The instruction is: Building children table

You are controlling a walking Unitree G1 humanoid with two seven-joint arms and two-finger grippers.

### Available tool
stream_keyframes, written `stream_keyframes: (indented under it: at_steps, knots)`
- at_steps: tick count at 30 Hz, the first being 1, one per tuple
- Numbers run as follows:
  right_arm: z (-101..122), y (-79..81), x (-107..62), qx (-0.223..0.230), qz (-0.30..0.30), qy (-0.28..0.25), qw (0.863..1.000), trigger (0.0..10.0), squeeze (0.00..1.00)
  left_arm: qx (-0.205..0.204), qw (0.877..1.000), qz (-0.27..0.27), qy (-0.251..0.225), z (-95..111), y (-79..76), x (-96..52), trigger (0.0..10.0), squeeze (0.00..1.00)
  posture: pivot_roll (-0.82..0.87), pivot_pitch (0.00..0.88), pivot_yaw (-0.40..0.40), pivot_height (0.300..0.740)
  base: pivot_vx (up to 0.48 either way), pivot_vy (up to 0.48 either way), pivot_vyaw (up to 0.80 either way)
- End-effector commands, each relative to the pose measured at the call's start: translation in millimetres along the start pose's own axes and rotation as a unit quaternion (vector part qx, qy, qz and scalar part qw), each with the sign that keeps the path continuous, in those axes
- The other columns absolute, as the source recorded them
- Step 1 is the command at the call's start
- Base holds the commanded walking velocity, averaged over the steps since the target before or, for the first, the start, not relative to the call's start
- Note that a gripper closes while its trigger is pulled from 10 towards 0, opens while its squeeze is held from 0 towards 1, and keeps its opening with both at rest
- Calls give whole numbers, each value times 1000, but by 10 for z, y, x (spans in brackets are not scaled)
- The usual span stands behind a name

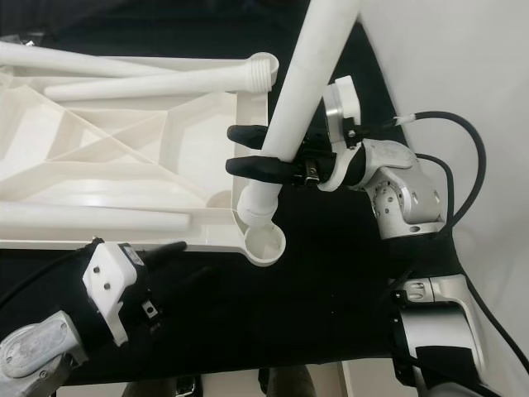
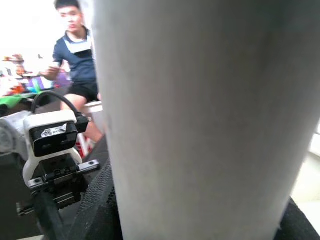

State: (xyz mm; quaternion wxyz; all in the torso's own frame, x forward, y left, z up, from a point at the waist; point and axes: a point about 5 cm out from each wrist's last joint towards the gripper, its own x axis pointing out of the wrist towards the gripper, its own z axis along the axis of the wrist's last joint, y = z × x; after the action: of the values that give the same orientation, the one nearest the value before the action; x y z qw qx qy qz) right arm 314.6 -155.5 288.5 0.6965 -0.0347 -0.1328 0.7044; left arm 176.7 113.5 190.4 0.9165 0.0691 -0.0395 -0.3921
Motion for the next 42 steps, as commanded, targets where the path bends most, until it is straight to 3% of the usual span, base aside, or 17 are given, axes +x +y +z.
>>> stream_keyframes:
  at_steps: [1, 5, 11, 21, 42]
  knots:
    - [-26, 3, -56, 11, 7, 4, 1000, 10000, 0, -8, 1000, -22, 15, -8, -61, -35, 0, 0, 78, 378, 11, 740, 0, 0, 0]
    - [72, 10, -72, -6, 19, 2, 1000, 10000, 0, -5, 999, -28, 21, -2, -64, -43, 0, 0, 83, 382, 18, 740, 0, 0, 0]
    - [180, 165, 2, -35, 70, 22, 997, 10000, 0, -9, 999, -36, 30, -33, -83, -50, 0, 0, 82, 381, 22, 740, 0, 0, 0]
    - [49, 228, 83, -30, 96, 54, 993, 10000, 0, 2, 998, -38, 60, -138, -94, -82, 0, 0, 81, 373, 32, 740, 0, 0, 0]
    - [-148, 322, 196, -20, 139, 98, 985, 10000, 0, 20, 998, -29, 58, -134, -32, -36, 0, 0, 83, 350, 31, 740, 0, 0, 0]
